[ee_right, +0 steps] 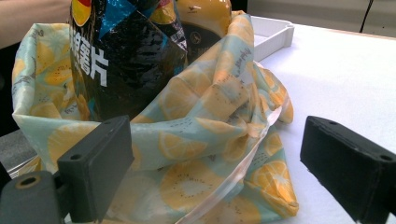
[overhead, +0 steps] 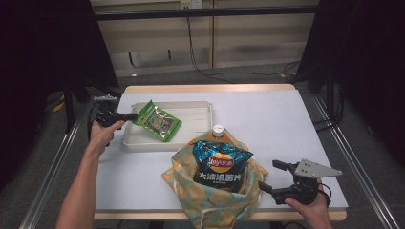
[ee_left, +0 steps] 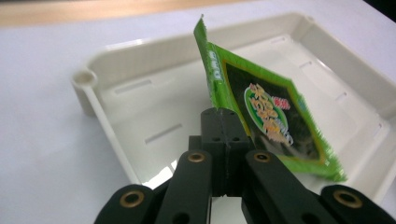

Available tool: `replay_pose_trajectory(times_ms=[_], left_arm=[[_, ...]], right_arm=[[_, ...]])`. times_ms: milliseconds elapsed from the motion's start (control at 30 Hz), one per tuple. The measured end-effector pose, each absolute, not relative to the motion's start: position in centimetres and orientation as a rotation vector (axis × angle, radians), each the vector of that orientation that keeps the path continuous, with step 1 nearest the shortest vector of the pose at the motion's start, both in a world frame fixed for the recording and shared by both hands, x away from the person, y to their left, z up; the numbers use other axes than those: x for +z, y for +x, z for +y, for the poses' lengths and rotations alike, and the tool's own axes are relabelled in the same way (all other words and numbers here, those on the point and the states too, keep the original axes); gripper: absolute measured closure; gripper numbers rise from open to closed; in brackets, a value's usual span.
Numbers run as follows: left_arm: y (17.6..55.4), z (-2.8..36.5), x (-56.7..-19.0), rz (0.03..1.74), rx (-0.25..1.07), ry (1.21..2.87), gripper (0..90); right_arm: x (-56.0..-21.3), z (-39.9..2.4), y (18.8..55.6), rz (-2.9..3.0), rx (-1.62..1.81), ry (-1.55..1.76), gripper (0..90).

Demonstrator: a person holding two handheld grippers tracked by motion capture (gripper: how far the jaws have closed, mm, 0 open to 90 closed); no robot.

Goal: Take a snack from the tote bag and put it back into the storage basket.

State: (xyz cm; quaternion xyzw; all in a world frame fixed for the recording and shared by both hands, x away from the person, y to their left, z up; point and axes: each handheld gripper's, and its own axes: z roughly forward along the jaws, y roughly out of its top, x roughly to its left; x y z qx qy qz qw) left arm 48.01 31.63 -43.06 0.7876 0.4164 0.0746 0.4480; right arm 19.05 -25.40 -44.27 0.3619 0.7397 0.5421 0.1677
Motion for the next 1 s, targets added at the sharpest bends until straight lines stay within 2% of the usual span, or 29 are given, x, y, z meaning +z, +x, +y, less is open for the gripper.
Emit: replay_pose_trajectory(times_ms=[233,1000], left_arm=[[49.2,32.1,-41.3,1.044,0.226,1.931,90.0],[52.2,31.7,-39.1,1.041,0.315,1.894,90.0]], right_arm=[[-44.3,-25.5,19.1,2.095,1.546,1.038,8.5],[-44.4,-25.8,19.1,2.089,1.545,1.049,8.5]])
